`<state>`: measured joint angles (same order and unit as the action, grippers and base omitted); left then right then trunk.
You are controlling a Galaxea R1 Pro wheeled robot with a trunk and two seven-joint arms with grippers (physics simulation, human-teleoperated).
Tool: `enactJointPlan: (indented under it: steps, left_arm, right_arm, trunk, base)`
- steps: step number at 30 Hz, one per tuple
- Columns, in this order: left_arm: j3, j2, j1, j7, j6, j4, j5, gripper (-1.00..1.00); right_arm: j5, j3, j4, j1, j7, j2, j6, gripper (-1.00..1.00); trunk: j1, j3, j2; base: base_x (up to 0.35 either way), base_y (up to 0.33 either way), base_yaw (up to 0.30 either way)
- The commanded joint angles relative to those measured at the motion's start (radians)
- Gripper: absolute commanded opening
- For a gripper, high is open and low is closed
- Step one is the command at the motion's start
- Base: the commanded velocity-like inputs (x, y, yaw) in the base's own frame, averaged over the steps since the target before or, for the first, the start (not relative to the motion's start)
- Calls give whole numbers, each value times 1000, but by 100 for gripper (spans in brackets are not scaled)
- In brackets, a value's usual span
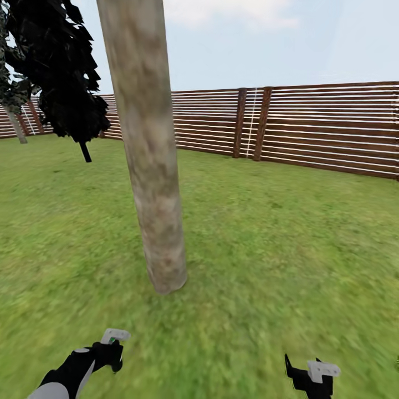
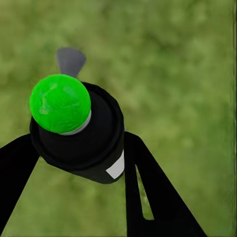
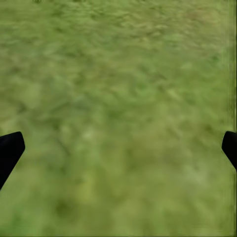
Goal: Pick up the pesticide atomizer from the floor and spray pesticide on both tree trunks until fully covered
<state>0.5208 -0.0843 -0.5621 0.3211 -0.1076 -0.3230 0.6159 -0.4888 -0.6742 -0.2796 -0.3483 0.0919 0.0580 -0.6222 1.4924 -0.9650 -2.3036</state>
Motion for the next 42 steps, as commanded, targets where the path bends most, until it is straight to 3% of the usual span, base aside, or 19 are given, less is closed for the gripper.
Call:
enactJointPlan:
  steps: [1,6,10,12,13,16,19,22,26,28,29,31,34,37,39,42]
  left_arm:
    - [7,1,0,9,-6,-1,6,-100]
    - [8,1,-1,12,-21,5,2,-100]
    - [8,8,-22,18,-173,-3,1,-100]
    - [7,42,-41,15,-204,-5,4,-100]
    - [5,78,-50,12,-214,-8,9,-100]
    - [3,86,-52,10,-217,-10,12,-100]
    - [2,62,-47,9,-217,-12,14,-100]
    - [2,55,-42,9,-218,-11,14,-100]
    - [3,65,-41,9,-217,-11,11,-100]
    - [2,94,-44,8,-215,-11,12,-100]
    - [1,95,-47,8,-215,-11,12,-100]
    - [2,84,-52,9,-216,-15,13,-100]
    - [3,4,-52,17,-220,-91,5,-100]
    - [0,5,-52,18,-218,-106,9,-100]
    - [-51,63,-51,18,-219,-108,11,-100]
    - [-131,90,-53,17,-223,-113,4,-100]
  right_arm:
    - [-1,-8,1,-1,10,0,-4,100]
    - [-1,-8,2,2,9,0,-4,100]
    - [-1,-8,0,4,9,0,-4,100]
    - [0,-8,0,5,9,0,-4,100]
    - [-1,-8,0,6,9,0,-4,100]
    - [-1,-8,0,6,9,0,-4,100]
    - [-1,-8,0,7,9,0,-4,100]
    - [-1,-8,0,7,9,0,-4,100]
    - [-1,-8,0,8,9,0,-4,100]
    - [-1,-8,0,8,9,0,-4,100]
    - [-1,-8,0,8,9,0,-4,100]
    - [-1,-8,1,8,9,0,-4,100]
    - [-1,-8,2,8,9,0,-4,100]
    - [-1,-8,2,8,9,0,-4,100]
    - [-1,-8,2,8,9,0,-4,100]
    - [-1,-8,2,8,9,0,-4,100]
  trunk:
    - [0,-1,0]
    - [0,-1,0]
    - [0,-1,0]
    - [0,-1,0]
    - [0,-1,0]
    - [0,-1,0]
    - [0,-1,0]
    - [0,-1,0]
    - [0,-1,0]
    - [0,-1,0]
    - [0,-1,0]
    - [0,-1,0]
    - [0,-1,0]
    - [0,-1,0]
    - [0,-1,0]
    - [0,-1,0]
  base:
    - [190,-48,-278]
    - [38,-10,-296]
    - [1,0,-204]
    - [0,0,-40]
    - [0,0,-10]
    - [4,0,-3]
    - [213,0,0]
    - [314,0,0]
    - [265,-59,0]
    - [41,-14,0]
    - [12,-4,0]
    - [5,-2,0]
    - [1,0,0]
    - [0,0,0]
    - [0,0,0]
    - [0,0,0]
